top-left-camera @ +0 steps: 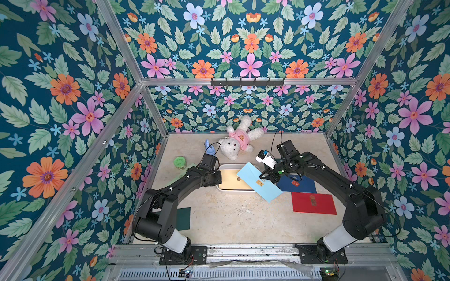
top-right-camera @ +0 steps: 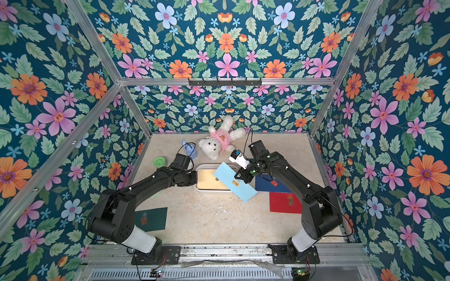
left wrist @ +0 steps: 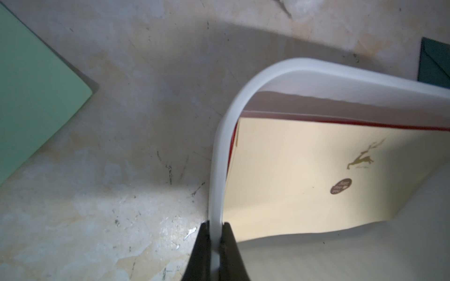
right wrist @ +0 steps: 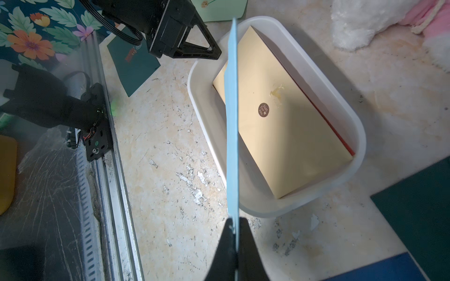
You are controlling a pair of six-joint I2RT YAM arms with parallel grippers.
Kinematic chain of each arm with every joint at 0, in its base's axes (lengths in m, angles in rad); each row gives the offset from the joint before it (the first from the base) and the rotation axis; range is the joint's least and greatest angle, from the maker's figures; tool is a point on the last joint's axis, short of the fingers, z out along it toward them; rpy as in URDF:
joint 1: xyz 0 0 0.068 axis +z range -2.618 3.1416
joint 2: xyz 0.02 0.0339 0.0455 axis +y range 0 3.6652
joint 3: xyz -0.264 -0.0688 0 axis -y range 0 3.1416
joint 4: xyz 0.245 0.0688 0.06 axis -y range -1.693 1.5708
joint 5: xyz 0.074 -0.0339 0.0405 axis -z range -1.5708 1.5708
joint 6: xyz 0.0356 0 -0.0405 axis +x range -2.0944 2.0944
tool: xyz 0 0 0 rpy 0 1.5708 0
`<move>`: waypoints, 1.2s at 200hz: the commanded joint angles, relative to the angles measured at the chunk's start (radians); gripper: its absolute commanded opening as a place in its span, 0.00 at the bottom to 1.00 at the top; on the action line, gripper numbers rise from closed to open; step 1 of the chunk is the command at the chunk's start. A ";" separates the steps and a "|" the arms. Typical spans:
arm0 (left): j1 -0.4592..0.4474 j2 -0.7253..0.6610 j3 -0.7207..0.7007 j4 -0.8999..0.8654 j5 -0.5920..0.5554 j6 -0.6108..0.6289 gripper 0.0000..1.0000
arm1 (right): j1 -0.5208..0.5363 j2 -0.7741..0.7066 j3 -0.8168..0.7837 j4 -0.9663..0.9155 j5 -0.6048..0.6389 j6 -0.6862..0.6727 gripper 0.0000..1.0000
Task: Put the sealed envelopes into the storage box
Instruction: Pick up the storage box at the center of the board, then place the envelope in the storage box.
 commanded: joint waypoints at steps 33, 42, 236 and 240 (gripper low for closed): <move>-0.002 -0.022 0.024 -0.131 0.081 0.275 0.00 | 0.034 0.108 0.187 -0.181 0.027 -0.039 0.03; -0.003 -0.027 0.022 -0.144 0.083 0.310 0.00 | 0.037 0.120 0.222 -0.200 0.022 -0.039 0.03; -0.008 -0.047 -0.002 -0.115 0.152 0.396 0.01 | 0.100 0.384 0.474 -0.337 -0.015 -0.095 0.03; -0.008 -0.048 -0.002 -0.113 0.151 0.396 0.01 | 0.103 0.388 0.472 -0.339 -0.012 -0.096 0.03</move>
